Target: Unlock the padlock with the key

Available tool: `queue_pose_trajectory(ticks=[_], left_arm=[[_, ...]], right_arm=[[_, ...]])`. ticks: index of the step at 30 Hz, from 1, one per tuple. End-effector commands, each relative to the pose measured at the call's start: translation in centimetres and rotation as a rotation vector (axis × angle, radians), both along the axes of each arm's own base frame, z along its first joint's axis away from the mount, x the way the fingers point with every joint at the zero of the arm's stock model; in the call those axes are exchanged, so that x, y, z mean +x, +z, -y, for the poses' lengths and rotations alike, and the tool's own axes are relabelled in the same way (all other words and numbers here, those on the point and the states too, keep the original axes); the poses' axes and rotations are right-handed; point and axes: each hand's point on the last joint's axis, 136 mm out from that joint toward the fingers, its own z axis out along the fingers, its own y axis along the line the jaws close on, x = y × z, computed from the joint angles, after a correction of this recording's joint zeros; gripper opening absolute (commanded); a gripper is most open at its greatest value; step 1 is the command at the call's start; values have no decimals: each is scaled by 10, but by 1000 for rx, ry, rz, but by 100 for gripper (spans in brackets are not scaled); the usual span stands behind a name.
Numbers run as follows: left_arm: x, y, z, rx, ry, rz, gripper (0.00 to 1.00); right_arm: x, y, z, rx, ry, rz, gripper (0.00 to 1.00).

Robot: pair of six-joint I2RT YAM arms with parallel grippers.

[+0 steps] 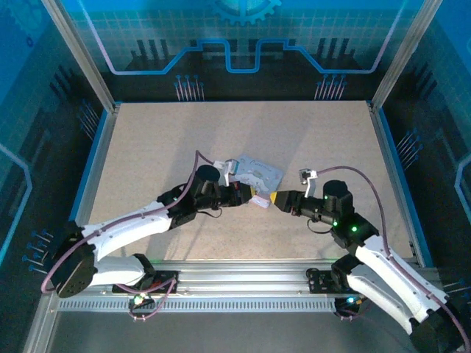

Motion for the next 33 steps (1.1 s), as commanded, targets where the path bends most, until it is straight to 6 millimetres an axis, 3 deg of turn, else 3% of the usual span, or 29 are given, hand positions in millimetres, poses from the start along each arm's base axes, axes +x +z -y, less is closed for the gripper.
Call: queue_pose_trajectory(ticks=[1, 7, 18, 30, 33], left_arm=[[-20, 5, -12, 124, -139, 55, 0], [-36, 21, -13, 151, -282, 97, 0], [-63, 55, -6, 136, -516, 194, 0], [-75, 72, 0, 99, -630, 248, 0], [-75, 71, 0, 102, -633, 248, 0]], right_arm=[[-24, 9, -4, -24, 193, 78, 49], [-39, 23, -10, -6, 328, 180, 49], [-60, 58, -24, 7, 518, 412, 62], [-71, 64, -56, 13, 683, 440, 60], [-70, 63, -59, 13, 691, 437, 54]])
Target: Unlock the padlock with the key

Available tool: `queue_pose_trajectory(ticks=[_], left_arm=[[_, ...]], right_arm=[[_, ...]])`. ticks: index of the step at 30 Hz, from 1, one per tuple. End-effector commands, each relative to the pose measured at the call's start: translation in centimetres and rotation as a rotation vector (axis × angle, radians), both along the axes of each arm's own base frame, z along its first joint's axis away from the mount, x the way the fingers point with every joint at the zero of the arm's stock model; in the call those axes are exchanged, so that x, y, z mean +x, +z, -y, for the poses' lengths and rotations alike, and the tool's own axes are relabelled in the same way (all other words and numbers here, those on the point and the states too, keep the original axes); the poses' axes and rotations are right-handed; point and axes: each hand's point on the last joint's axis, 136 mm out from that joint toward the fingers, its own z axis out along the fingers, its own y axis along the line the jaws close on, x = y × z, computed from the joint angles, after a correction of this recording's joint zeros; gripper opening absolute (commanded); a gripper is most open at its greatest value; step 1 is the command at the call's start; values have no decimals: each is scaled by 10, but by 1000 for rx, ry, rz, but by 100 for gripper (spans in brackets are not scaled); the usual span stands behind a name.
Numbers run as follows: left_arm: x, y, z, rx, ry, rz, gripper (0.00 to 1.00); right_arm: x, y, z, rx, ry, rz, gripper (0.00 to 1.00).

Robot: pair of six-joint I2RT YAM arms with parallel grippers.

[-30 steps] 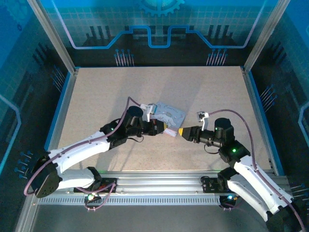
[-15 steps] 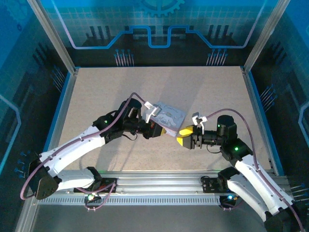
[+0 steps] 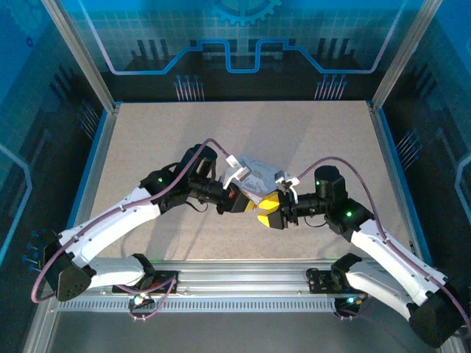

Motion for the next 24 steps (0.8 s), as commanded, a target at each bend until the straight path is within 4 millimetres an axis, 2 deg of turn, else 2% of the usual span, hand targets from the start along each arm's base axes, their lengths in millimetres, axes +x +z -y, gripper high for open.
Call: queue_pose_trajectory(ticks=[1, 16, 24], left_arm=[[-4, 7, 0, -9, -40, 10, 0], [0, 6, 2, -6, -36, 4, 0], [0, 6, 2, -5, -34, 5, 0]], right_arm=[[-3, 15, -5, 31, 37, 60, 54], [-7, 24, -15, 72, 77, 72, 37], [-7, 18, -16, 57, 77, 51, 24]])
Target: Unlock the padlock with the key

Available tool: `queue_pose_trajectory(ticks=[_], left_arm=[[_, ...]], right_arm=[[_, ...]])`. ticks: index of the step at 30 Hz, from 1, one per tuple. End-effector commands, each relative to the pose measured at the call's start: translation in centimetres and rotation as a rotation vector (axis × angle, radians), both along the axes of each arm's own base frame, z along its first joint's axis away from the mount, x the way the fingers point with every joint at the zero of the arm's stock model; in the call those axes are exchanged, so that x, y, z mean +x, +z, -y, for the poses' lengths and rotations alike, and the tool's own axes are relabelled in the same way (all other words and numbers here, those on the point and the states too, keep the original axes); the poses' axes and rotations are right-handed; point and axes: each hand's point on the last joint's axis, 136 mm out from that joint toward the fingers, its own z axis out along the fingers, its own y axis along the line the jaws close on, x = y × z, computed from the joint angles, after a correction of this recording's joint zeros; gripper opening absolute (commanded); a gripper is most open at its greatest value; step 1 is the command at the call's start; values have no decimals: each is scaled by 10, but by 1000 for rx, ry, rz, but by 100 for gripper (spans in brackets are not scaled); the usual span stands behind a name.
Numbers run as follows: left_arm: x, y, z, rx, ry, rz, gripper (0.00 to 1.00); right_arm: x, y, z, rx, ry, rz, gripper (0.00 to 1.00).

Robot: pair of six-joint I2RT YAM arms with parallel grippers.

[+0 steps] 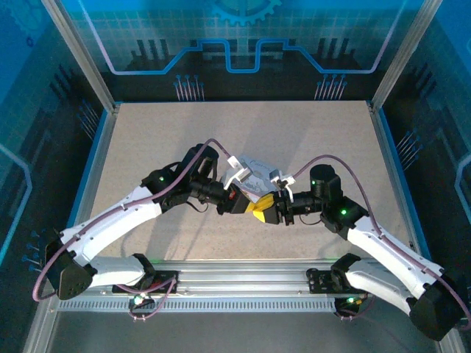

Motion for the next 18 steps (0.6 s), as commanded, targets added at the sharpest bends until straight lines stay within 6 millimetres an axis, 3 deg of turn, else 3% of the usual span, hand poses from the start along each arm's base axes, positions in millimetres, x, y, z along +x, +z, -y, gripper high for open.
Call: queue_pose_trajectory(ticks=[1, 11, 15, 18], left_arm=[[3, 8, 2, -14, -15, 28, 0], [1, 9, 1, -17, -23, 30, 0], [2, 11, 1, -20, -23, 37, 0], [2, 14, 0, -27, -17, 48, 10]], right_arm=[[-6, 10, -3, 22, 37, 29, 22], [-6, 5, -1, 8, 27, 29, 2], [-4, 4, 0, -3, 12, 25, 0], [-1, -2, 0, -25, -8, 8, 0]])
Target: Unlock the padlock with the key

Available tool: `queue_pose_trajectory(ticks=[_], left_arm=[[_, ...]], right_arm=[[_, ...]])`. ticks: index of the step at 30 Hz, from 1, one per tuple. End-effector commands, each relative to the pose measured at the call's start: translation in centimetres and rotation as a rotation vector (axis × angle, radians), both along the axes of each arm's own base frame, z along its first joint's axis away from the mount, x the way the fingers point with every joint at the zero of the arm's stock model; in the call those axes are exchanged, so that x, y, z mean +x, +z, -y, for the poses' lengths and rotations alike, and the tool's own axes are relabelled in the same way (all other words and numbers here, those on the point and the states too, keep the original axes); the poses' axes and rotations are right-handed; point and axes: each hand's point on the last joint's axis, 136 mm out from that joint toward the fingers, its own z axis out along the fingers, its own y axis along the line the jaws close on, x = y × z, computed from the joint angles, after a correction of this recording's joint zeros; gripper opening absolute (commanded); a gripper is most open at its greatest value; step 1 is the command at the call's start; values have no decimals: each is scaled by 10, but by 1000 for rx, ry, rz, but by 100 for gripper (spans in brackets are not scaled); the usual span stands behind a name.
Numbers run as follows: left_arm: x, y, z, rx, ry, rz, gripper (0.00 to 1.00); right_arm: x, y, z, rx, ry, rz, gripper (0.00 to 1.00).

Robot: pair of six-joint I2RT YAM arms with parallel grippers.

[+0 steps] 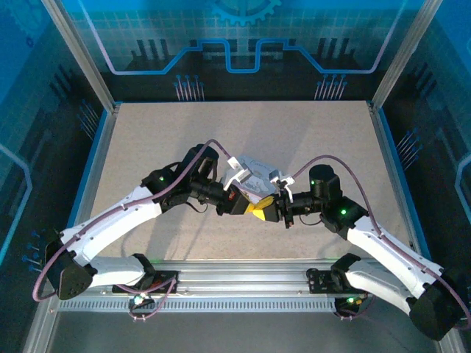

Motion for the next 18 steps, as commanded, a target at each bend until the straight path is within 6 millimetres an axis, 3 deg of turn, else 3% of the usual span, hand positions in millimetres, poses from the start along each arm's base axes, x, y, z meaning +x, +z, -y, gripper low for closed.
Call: queue_pose_trajectory(ticks=[1, 4, 9, 12, 16, 18], left_arm=[[5, 16, 1, -34, 4, 50, 15], [10, 19, -3, -47, 34, 63, 31], [22, 20, -14, -66, 126, 89, 45], [35, 16, -26, -80, 242, 110, 59], [60, -6, -50, -79, 467, 115, 75], [68, -21, -61, -68, 555, 107, 77]], right_arm=[[-2, 1, 0, -14, -3, 5, 0], [1, -8, 1, -34, -35, -15, 0], [11, -21, 5, -61, -115, -51, 0], [17, -27, 8, -64, -165, -74, 0], [31, -39, 11, -72, -261, -123, 0], [39, -44, 12, -72, -307, -152, 0]])
